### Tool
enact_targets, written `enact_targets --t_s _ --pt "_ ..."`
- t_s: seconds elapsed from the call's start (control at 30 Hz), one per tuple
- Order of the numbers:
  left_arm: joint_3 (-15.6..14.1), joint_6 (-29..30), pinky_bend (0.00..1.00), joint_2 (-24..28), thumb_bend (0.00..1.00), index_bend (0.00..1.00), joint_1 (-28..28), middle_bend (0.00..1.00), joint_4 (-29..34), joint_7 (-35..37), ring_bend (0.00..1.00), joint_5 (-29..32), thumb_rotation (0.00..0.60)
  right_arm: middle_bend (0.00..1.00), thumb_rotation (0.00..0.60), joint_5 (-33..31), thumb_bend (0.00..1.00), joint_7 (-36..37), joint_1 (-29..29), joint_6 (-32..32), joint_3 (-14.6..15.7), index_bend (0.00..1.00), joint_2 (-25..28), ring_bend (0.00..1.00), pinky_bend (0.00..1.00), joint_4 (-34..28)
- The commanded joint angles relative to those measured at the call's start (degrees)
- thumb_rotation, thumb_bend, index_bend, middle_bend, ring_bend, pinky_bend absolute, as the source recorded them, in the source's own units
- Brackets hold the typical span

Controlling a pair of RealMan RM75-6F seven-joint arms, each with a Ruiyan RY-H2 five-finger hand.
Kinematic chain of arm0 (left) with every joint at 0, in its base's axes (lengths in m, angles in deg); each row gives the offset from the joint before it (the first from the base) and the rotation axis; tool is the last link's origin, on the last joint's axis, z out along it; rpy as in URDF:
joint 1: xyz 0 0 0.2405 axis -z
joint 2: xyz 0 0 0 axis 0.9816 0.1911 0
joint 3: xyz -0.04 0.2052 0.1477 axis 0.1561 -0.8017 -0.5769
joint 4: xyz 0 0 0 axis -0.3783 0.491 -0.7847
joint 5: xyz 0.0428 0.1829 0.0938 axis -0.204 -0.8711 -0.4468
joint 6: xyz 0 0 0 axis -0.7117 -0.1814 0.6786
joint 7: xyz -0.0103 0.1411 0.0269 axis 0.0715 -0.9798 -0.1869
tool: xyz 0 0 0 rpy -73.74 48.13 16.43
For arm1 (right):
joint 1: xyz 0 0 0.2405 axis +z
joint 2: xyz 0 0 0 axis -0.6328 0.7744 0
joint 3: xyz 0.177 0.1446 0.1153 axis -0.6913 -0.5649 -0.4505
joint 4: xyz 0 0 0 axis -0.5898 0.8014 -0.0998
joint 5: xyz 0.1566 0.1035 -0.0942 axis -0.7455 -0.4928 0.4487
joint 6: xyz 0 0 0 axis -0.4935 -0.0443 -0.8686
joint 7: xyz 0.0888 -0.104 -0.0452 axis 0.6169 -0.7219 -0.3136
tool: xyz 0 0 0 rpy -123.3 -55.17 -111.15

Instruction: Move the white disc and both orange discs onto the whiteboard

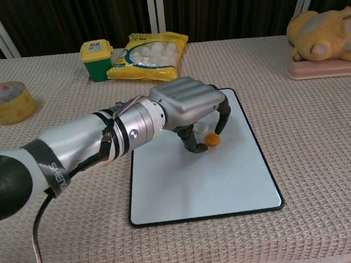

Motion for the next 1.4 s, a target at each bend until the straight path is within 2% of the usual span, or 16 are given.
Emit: enact_targets --t_s 0.03,0.2,0.4,0.53,0.8,0.97,1.2,1.4 --pt "-0.28 0.15 0.18 0.27 0.28 0.46 0.02 0.23 0.38 0.07 0.12 -0.07 0.600 0.00 0.600 -0.08 0.21 0.05 -0.04 0.03 -0.02 0.00 -0.02 0.00 0.00 0.06" --pt "-0.72 0.45 0.18 0.59 0.28 0.33 -0.11 0.23 1.03 -0.22 0.12 0.56 0.600 0.00 0.600 0.08 0.21 0.18 -0.38 0.73 -0.03 0.00 0.10 0.00 0.00 0.01" --pt "-1.37 1.29 0.18 1.13 0.28 0.30 -0.51 0.23 2.24 -0.50 0.12 0.82 0.600 0.00 0.600 0.24 0.21 0.29 -0.67 1.13 0.09 0.00 0.26 0.00 0.00 -0.08" --pt "-2.04 3.33 0.18 3.12 0.28 0.33 -1.56 0.23 5.53 -1.40 0.12 0.42 0.600 0.00 0.600 0.44 0.21 0.24 -0.74 1.38 0.08 0.00 0.40 0.00 0.00 -0.22" --pt "-5.83 8.85 0.18 14.29 0.27 0.40 -7.10 0.23 20.03 -5.87 0.11 3.97 0.596 0.00 0.600 0.21 0.21 0.38 -0.64 1.01 0.04 0.00 0.40 0.00 0.00 0.05" --pt "-9.26 11.97 0.18 19.84 0.26 0.40 -10.23 0.22 25.59 -7.99 0.11 5.45 0.589 0.00 0.600 0.63 0.21 0.04 -0.36 0.67 0.22 0.00 -0.17 0.00 0.00 0.20" --pt "-13.21 14.28 0.18 21.49 0.26 0.40 -14.31 0.22 25.29 -4.52 0.11 2.41 0.585 0.00 0.600 1.43 0.21 -1.21 -0.31 1.17 0.34 0.00 -0.19 0.00 0.00 -0.70" --pt "-13.98 14.35 0.18 19.68 0.26 0.37 -16.31 0.22 20.55 -0.16 0.11 -0.45 0.580 0.00 0.600 1.65 0.21 -1.88 -0.56 1.67 0.44 0.00 0.01 0.00 0.00 -1.30"
